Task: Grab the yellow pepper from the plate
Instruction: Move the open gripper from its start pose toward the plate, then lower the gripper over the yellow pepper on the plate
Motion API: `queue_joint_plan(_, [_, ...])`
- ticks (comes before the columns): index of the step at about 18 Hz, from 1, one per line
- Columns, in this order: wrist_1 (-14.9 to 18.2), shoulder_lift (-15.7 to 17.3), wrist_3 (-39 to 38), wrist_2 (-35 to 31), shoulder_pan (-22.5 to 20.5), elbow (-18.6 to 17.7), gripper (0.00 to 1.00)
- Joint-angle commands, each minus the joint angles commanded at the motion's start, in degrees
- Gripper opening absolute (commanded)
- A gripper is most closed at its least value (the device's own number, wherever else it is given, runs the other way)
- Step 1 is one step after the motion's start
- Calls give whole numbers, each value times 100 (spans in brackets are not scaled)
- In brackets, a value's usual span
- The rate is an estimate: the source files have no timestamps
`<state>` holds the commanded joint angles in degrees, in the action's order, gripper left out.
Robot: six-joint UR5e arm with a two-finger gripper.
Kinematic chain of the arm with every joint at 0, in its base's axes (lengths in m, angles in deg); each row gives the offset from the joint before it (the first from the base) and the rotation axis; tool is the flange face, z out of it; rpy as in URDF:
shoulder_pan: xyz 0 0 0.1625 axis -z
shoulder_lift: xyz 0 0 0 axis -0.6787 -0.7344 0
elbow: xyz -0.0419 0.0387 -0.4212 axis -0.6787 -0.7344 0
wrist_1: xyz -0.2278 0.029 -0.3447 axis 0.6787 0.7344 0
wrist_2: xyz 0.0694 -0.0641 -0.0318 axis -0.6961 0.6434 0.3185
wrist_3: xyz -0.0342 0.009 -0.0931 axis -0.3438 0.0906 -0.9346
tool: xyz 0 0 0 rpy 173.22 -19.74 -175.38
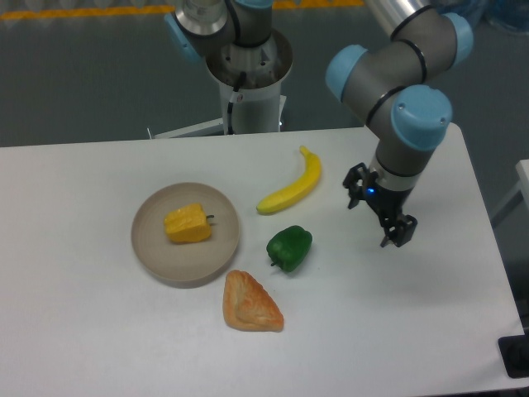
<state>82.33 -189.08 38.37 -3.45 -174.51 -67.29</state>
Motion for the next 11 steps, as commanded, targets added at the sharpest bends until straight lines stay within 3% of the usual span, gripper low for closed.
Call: queue_joint_plan(11, [-17,756,-641,9,1143,-949,100])
